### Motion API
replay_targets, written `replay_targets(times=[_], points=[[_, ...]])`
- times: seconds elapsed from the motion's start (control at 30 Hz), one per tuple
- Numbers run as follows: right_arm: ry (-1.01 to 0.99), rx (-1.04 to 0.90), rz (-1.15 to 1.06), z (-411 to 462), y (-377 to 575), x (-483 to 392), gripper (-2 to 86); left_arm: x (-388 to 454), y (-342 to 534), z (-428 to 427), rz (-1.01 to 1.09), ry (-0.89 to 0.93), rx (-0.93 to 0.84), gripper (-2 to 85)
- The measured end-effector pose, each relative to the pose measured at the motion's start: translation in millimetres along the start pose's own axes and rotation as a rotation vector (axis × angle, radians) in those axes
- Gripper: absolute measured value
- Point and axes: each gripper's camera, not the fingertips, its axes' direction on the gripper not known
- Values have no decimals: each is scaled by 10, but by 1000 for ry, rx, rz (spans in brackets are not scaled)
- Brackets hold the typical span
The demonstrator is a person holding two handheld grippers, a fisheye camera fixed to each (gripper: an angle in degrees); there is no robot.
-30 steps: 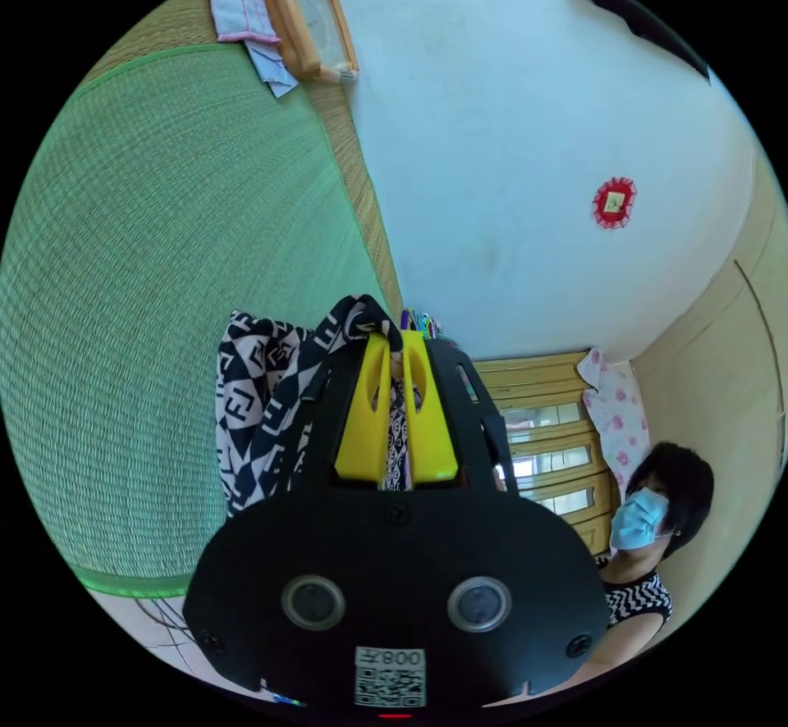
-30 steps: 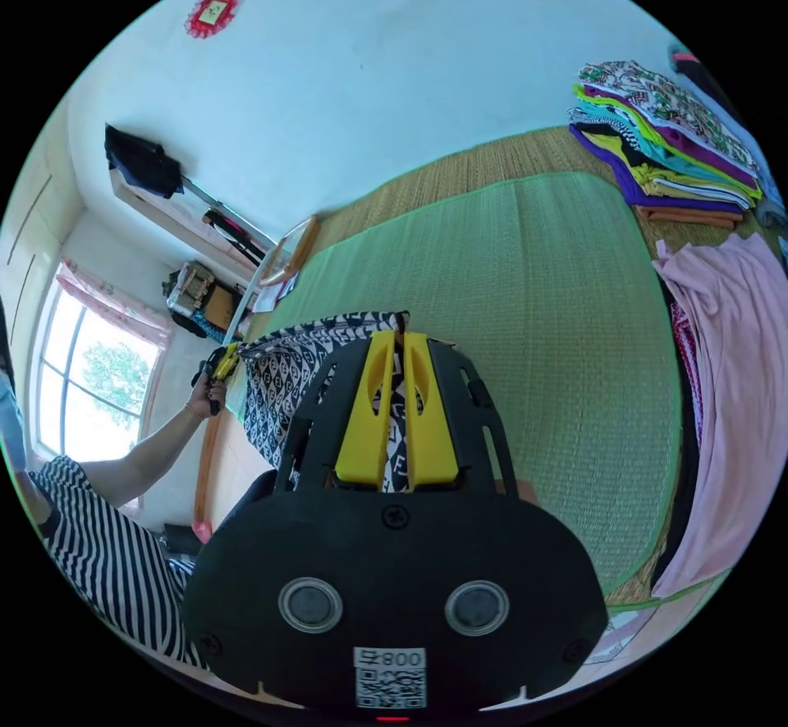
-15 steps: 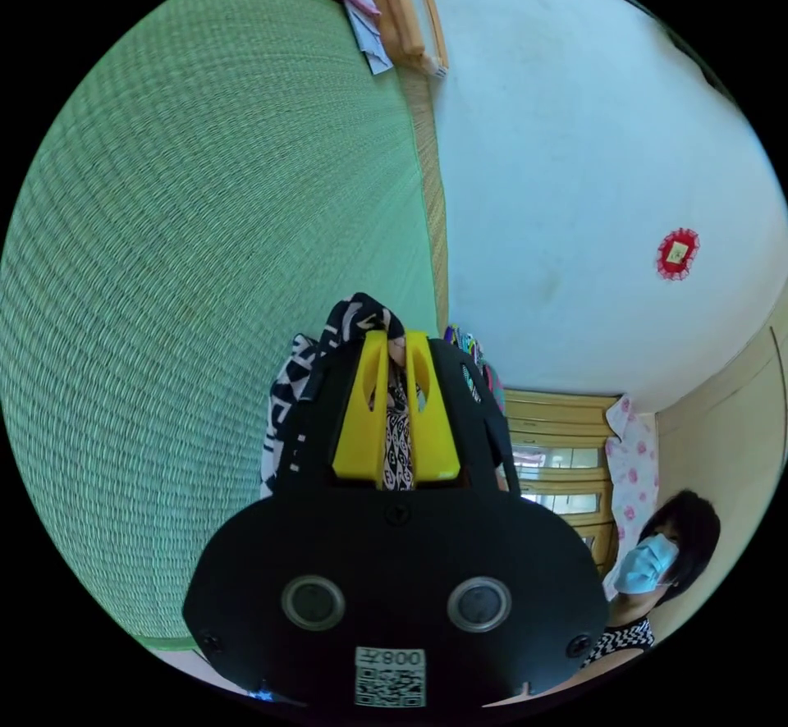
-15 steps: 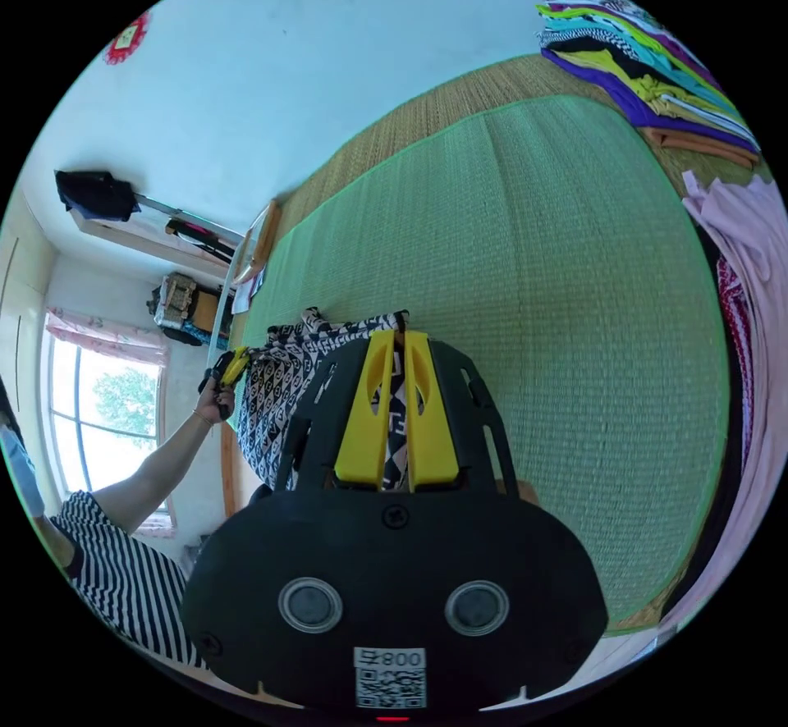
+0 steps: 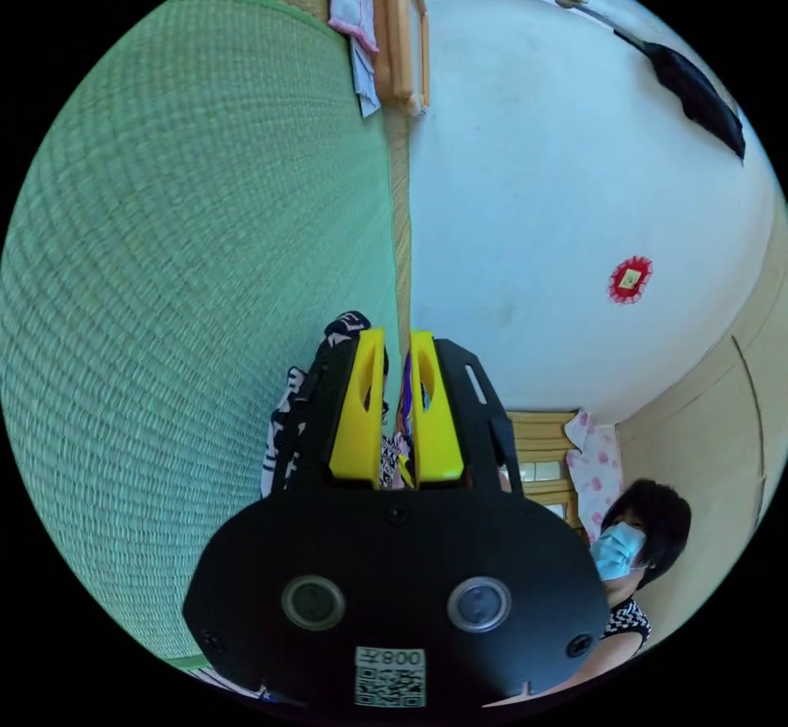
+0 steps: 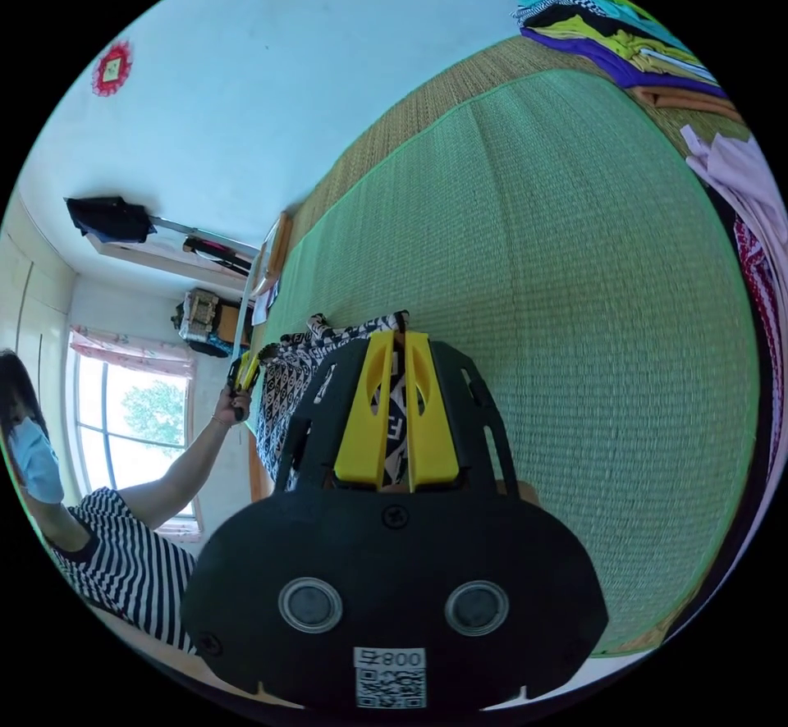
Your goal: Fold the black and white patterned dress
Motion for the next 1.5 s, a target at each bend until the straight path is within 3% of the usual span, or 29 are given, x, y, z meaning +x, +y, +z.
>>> replay_targets(times=[0.23,0.43,0.7,0.9,1.1,1.2,1.43,1.5], points=[[-37,79,34,-177,32,-54,4,34,191,123,93,-41,-143,59],[-83,67,-65,-65,52,-619,1,19,259,582,189,-202,-315,42],[213,-139,-298,913,-153,-1803,1,-127,135,951,209,-346,-264,7],[475,-273,-416,1567,-157,-2127,1,-365,162,1138,213,-420,-254,1],[455,-271,-423,1529,-250,-2255,2,-532,276,1236,223,-410,-243,0],[418,-300,-393,1405,-392,-2331,1,-465,419,1226,272,-321,-208,0],[511,-263,-365,1329,-570,-2272,1,-714,592,1348,345,-613,-244,0],[451,-247,-320,1210,-662,-2180,1,-845,623,1375,346,-567,-239,0]])
